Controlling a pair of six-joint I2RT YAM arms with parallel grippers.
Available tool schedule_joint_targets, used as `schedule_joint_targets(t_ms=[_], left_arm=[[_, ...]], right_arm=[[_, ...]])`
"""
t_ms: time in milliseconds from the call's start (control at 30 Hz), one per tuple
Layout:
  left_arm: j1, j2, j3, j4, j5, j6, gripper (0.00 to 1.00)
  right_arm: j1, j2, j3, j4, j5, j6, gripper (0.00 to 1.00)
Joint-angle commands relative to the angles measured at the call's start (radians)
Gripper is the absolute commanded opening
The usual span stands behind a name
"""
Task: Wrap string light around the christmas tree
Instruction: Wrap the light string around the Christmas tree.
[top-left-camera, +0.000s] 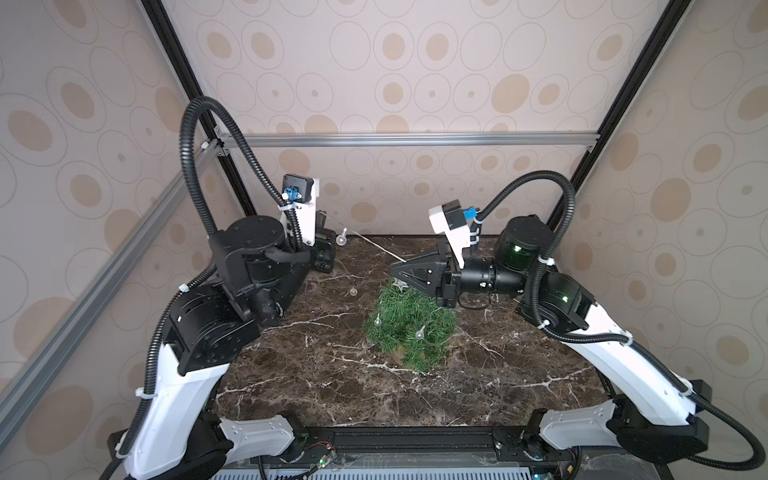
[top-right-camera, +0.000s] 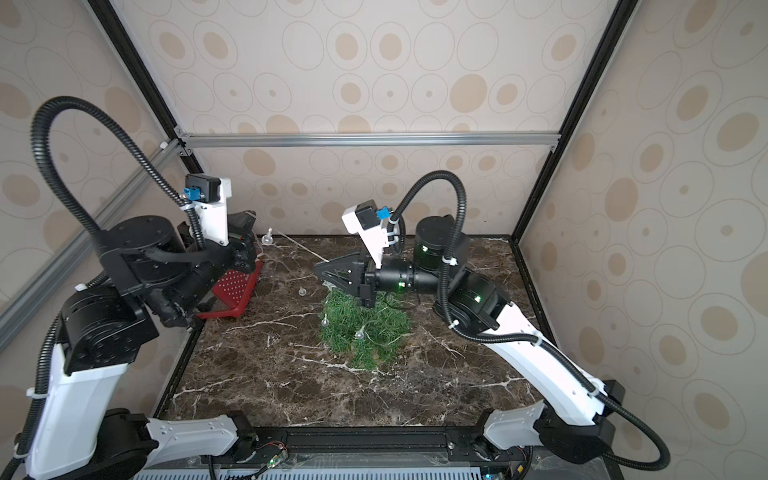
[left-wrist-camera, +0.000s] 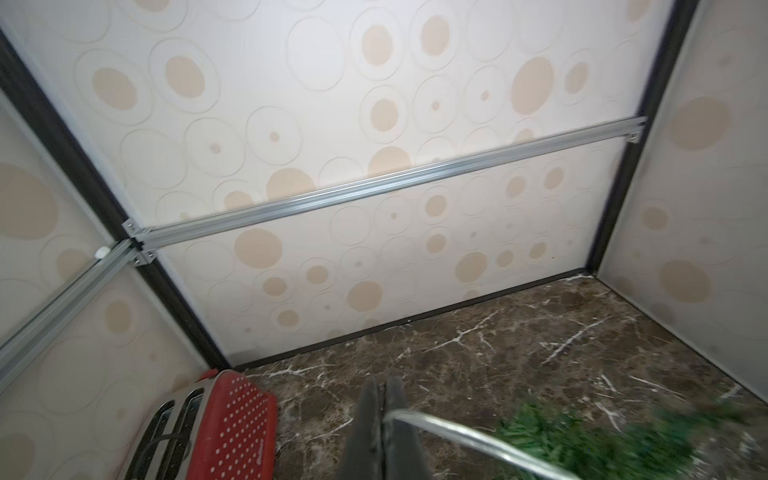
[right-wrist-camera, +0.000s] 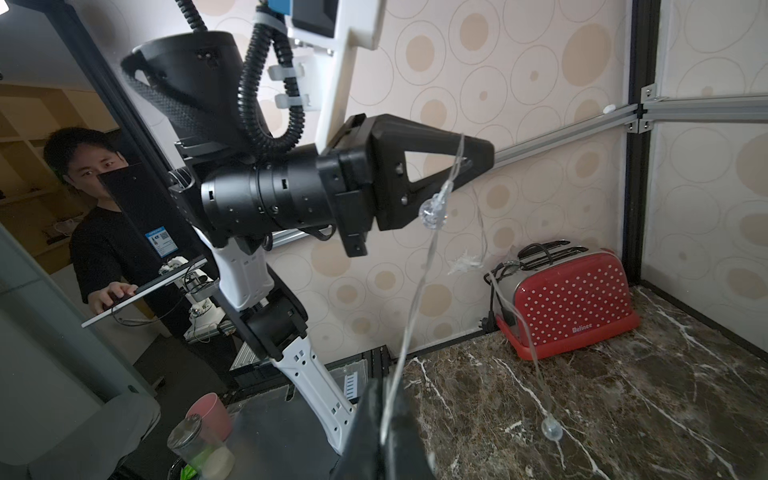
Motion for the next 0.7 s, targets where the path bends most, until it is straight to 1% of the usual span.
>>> schedule_joint_targets(t_ms=[0,100,133,200,267,333,433,500,533,600,667], left_arm=[[0.189,-0.006,0.008,0.052,0.105,-0.065,0.0],[0.321,0.016,0.031,0.061,0.229,-0.135,0.0],[0.35,0.017,0.029,0.073,0.258,-0.153,0.0],[0.378,0.021,0.014,0.116,0.271,-0.157,0.0],[0.392,0.047,0.031,0.124,0.265,-0.154,0.0],[0.418,0.094,0.07,0.118,0.299,-0.167,0.0],[0.482,0.171,0.113,0.133,0.401,-0.232,0.0],[0.495,0.235,0.146,0.155,0.457,-0.245,0.0],[0.496,0.269,0.175,0.15,0.475,-0.251,0.0],[0.498,0.35,0.261,0.132,0.508,-0.266,0.0],[0.507,0.414,0.319,0.147,0.538,-0.287,0.0]], right_arm=[[0.022,0.058,0.049,0.04,-0.008,0.021,0.06],[0.049,0.118,0.1,0.037,-0.005,0.026,0.05],[0.059,0.134,0.113,0.037,-0.005,0.028,0.06],[0.076,0.162,0.132,0.046,0.007,0.026,0.05],[0.084,0.178,0.14,0.057,0.046,0.023,0.07],[0.088,0.201,0.163,0.042,0.127,0.016,0.07],[0.089,0.238,0.218,-0.002,0.255,-0.013,0.08],[0.089,0.261,0.259,-0.042,0.373,-0.049,0.11],[0.089,0.272,0.285,-0.069,0.428,-0.064,0.13],[0.089,0.3,0.343,-0.123,0.521,-0.095,0.23],[0.089,0.325,0.394,-0.169,0.55,-0.12,0.29]])
